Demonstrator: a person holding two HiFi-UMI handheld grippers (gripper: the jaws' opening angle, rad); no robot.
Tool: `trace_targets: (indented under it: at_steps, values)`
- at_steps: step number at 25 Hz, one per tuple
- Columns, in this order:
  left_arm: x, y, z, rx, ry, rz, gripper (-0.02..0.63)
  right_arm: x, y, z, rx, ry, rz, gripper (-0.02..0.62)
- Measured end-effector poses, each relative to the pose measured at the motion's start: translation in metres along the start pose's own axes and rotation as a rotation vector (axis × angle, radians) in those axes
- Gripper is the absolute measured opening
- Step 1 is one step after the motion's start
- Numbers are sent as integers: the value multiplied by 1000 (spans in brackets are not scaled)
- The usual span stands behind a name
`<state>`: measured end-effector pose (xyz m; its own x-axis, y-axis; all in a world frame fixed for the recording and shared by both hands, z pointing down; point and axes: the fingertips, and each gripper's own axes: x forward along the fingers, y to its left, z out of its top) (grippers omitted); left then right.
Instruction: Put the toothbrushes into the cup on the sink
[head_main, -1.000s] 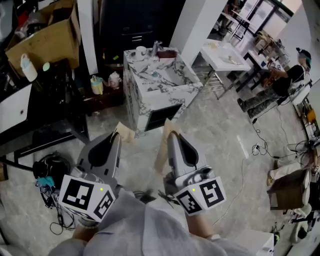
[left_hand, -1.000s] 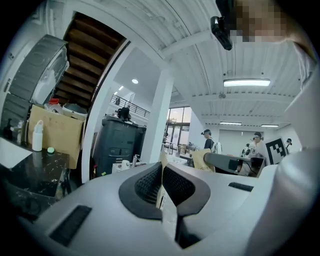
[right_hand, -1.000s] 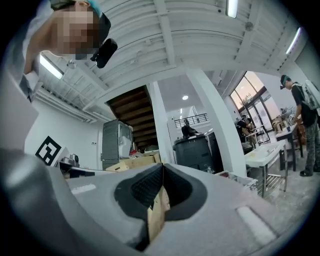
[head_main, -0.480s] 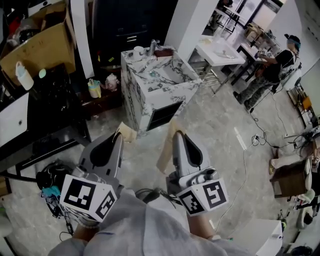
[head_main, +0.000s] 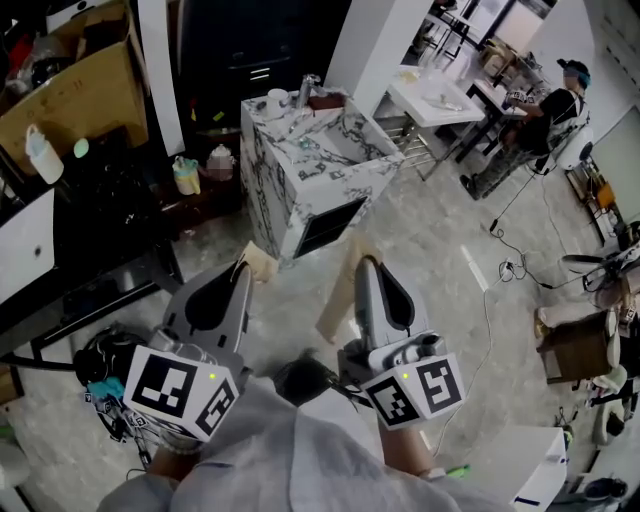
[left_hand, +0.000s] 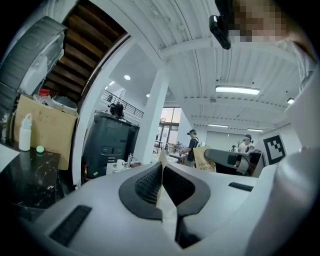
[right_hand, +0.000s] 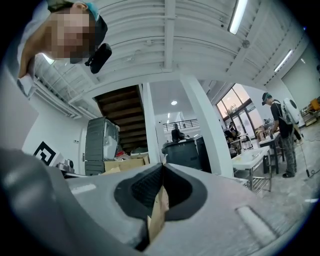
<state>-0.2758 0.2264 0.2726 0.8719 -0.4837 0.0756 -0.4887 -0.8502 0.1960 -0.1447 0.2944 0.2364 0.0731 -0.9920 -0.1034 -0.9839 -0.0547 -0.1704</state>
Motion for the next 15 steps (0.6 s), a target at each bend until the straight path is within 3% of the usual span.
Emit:
trace_targets:
  at_steps: [15]
  values:
    - [48, 27, 6, -24, -10, 61, 6, 48, -39, -7, 1, 23, 25, 1]
